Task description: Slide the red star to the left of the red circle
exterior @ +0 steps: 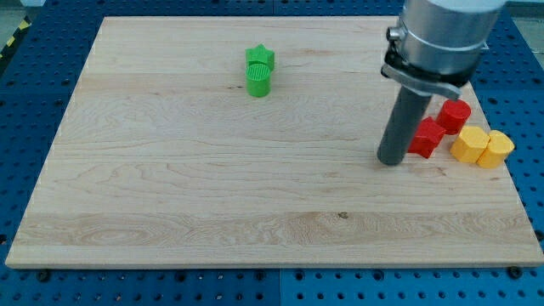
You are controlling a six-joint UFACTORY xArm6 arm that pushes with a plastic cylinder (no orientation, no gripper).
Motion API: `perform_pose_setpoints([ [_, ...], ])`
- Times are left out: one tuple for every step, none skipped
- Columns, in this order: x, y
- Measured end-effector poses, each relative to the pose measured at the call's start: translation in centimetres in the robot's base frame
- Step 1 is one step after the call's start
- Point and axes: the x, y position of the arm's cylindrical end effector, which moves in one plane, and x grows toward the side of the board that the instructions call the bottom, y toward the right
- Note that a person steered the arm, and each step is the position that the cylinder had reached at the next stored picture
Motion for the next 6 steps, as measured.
perform_pose_setpoints([
  [0.7,2.5],
  [-1.2,3.1],
  [-4.2,3.1],
  [-4.9,3.0],
  [-1.3,3.8],
  [1.0,7.6],
])
